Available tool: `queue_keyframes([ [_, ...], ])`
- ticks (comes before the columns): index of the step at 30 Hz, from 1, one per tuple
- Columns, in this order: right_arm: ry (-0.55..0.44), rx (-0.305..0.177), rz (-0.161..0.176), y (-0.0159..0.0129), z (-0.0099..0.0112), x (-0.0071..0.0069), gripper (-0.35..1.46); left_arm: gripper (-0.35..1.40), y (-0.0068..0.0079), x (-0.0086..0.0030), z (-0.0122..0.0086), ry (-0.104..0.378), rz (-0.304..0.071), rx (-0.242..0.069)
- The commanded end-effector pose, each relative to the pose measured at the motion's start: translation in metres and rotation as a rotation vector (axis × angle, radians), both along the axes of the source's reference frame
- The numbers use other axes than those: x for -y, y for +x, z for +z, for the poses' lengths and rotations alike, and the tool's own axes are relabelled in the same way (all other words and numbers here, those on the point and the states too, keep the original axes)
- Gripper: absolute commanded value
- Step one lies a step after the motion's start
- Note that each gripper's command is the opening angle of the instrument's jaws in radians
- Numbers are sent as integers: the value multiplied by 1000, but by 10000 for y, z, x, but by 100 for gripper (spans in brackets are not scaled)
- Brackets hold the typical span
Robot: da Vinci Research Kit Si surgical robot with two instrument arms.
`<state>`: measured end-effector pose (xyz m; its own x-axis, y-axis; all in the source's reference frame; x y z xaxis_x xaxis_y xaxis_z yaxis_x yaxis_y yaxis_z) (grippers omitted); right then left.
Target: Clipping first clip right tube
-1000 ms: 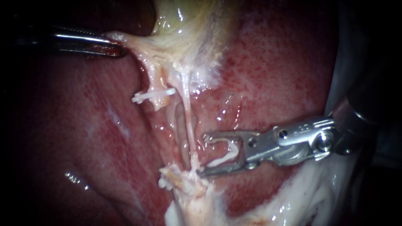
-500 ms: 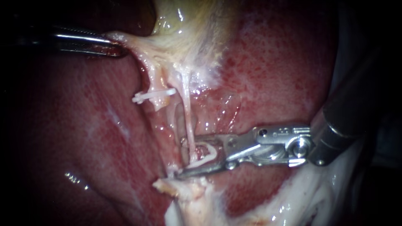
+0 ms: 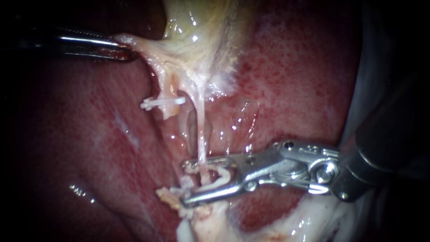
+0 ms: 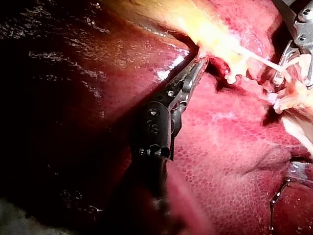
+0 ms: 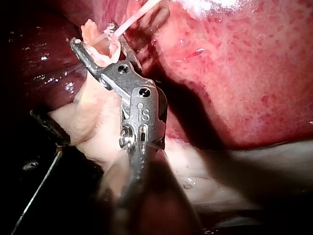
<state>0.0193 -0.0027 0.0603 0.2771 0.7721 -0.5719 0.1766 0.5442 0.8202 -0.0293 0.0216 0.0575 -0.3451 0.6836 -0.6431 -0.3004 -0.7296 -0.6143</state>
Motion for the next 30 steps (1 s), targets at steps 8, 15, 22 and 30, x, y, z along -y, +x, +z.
queue_keyframes([
  [8, 25, 12, -3, -8, 6, -2, 3, -35, -1, 0, 0, 0, 0, 0],
  [15, 82, 26, -16, -12, 6, -1, -35, -35, -1, 0, 0, 0, 0, 0],
  [22, 145, 55, -60, -11, 8, 0, -35, -35, -1, 0, 0, 0, 0, 0],
  [30, 144, 58, -68, -12, 12, -1, -35, -35, -1, -1, 2, 0, 0, 0],
])
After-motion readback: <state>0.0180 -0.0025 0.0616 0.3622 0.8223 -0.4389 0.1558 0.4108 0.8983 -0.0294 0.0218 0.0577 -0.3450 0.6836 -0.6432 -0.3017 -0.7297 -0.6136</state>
